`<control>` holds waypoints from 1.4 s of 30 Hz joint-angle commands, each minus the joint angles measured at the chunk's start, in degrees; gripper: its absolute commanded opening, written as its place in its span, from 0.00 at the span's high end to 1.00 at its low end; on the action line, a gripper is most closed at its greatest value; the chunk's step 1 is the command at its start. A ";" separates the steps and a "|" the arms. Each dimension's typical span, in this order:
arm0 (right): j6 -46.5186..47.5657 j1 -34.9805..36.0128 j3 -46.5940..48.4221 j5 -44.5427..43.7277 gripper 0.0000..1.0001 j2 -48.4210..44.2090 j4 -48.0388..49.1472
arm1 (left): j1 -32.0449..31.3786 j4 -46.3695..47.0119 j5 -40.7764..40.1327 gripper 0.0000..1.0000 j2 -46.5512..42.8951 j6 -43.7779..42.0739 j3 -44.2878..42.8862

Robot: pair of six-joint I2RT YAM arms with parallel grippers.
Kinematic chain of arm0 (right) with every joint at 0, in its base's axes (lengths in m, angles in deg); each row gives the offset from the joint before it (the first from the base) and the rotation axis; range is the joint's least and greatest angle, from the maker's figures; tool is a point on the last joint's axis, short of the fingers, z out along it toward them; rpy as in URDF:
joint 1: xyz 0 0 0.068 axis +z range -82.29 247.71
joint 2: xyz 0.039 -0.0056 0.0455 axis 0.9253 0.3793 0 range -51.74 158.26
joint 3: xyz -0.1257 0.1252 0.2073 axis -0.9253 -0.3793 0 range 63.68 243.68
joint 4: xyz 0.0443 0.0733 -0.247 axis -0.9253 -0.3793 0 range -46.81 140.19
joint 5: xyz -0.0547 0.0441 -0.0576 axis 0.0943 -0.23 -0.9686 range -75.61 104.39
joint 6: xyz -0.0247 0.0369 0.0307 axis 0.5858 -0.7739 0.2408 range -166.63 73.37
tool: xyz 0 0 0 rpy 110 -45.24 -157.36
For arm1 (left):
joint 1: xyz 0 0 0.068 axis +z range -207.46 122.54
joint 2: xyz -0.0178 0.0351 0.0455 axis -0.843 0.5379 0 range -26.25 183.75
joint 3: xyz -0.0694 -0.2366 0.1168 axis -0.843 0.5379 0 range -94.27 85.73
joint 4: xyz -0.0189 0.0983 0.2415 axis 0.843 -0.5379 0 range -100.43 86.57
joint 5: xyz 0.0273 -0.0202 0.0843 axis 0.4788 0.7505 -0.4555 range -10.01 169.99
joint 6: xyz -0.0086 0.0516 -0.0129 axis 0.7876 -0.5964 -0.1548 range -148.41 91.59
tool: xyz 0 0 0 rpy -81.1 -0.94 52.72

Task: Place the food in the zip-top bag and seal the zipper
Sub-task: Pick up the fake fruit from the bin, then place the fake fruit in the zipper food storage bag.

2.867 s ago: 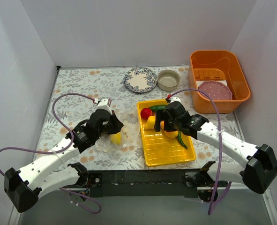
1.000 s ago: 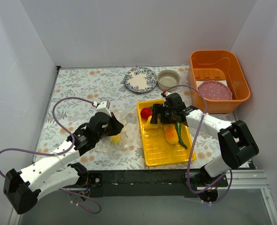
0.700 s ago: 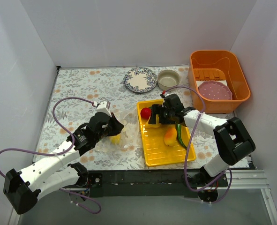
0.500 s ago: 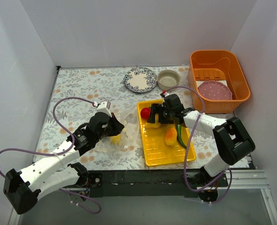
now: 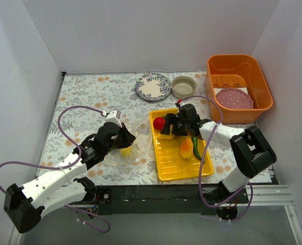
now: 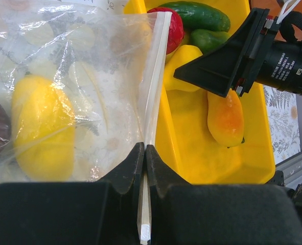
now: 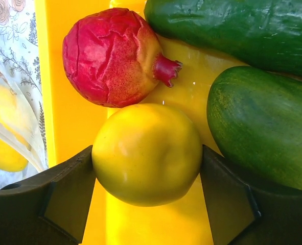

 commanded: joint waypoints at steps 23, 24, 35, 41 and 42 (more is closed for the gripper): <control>3.93 6.13 2.70 3.52 0.64 -15.13 0.56 | 0.13 0.60 -2.66 1.00 1.93 3.27 -4.39; 3.93 7.36 2.96 3.78 0.64 -14.17 1.18 | 0.05 0.86 -1.96 1.00 1.84 3.53 -4.39; 0.51 16.16 8.14 -4.47 0.58 -5.82 6.90 | 0.13 4.47 3.32 1.00 -0.44 6.08 -3.60; -0.03 16.95 7.36 -6.50 0.24 -4.84 9.61 | 0.05 4.56 2.98 1.00 -3.87 6.00 -3.51; -0.11 16.95 7.10 -6.50 0.16 -5.37 10.23 | 0.05 4.47 2.71 1.00 -4.31 5.74 -3.59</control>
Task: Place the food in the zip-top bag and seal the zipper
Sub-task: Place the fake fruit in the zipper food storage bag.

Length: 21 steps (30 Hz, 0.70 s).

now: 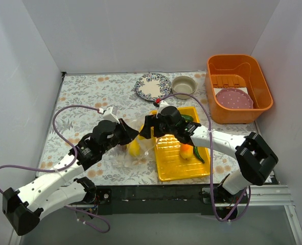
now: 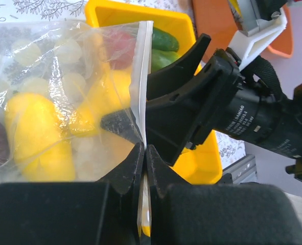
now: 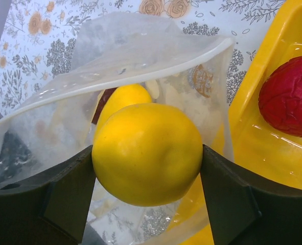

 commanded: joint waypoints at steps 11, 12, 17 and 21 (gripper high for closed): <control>1.01 0.47 0.45 -13.21 0.02 -10.33 -0.52 | 0.05 -1.73 -5.98 1.00 -5.94 -1.90 -3.61; 1.01 0.47 -0.07 -16.00 0.02 -12.08 -1.05 | 0.05 -1.90 -6.33 1.00 -6.29 -1.90 -3.78; 0.39 -0.32 -0.87 -20.16 0.05 -14.20 -5.27 | 0.13 -2.79 -7.83 1.00 -6.91 -2.17 -4.22; -0.48 -2.42 -0.08 -17.09 0.19 -12.10 -8.44 | 0.05 -2.87 -8.18 0.99 -7.17 -2.17 -4.40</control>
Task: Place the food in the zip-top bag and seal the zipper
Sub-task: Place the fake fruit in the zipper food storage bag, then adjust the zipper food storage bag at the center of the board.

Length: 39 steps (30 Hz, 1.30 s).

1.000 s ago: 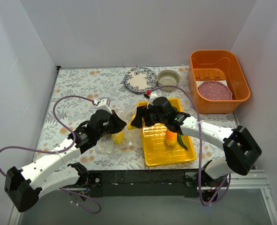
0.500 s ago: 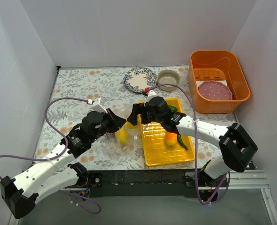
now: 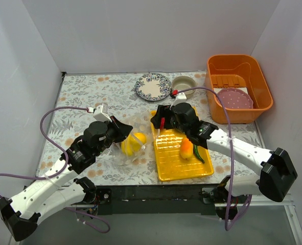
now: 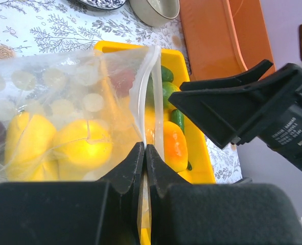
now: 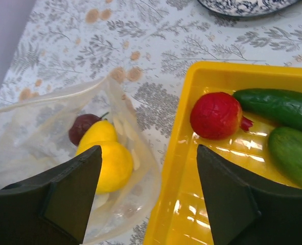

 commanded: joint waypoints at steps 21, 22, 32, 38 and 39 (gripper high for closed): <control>5.80 -1.21 16.23 24.96 0.99 4.35 -2.17 | 0.13 -6.72 -14.95 1.00 1.17 -5.75 -13.30; 6.58 -0.77 17.03 27.93 0.99 4.07 0.36 | 0.13 -8.73 -17.33 1.00 0.82 -5.67 -13.40; 5.96 1.16 29.76 30.51 0.99 15.05 -9.79 | 0.13 -21.62 -24.38 1.00 5.08 -2.83 -19.33; 7.64 1.08 39.26 29.18 0.99 19.18 -15.24 | 0.13 -16.77 -24.47 1.00 5.84 -6.01 -20.44; 8.08 0.99 40.75 29.89 0.99 21.54 -18.04 | 0.22 -15.62 -24.82 1.00 4.69 -6.80 -20.78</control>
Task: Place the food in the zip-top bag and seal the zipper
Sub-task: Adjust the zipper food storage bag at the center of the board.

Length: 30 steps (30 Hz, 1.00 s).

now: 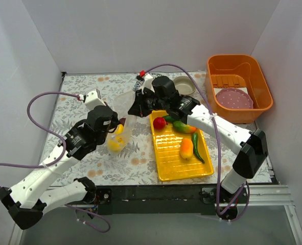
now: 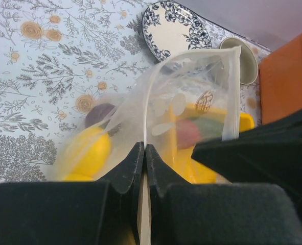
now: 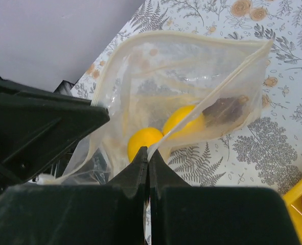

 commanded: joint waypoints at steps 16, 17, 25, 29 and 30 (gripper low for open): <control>-6.50 -9.83 -16.25 3.65 0.93 1.64 1.31 | 0.16 2.53 8.27 1.00 -1.12 0.71 6.62; -5.80 -10.44 -16.78 3.92 0.89 1.82 0.87 | 0.16 2.70 9.23 1.00 0.29 1.23 6.97; -3.33 -10.80 -17.75 2.60 0.41 -0.72 -2.03 | 0.24 7.98 14.07 1.00 3.46 2.64 10.13; -2.72 -11.41 -19.24 0.15 0.25 -6.43 -4.48 | 0.16 6.58 14.08 1.00 5.31 1.41 8.73; -2.11 -11.50 -19.42 -1.78 0.23 -7.23 -5.54 | 0.16 6.40 14.08 1.00 5.48 0.80 8.47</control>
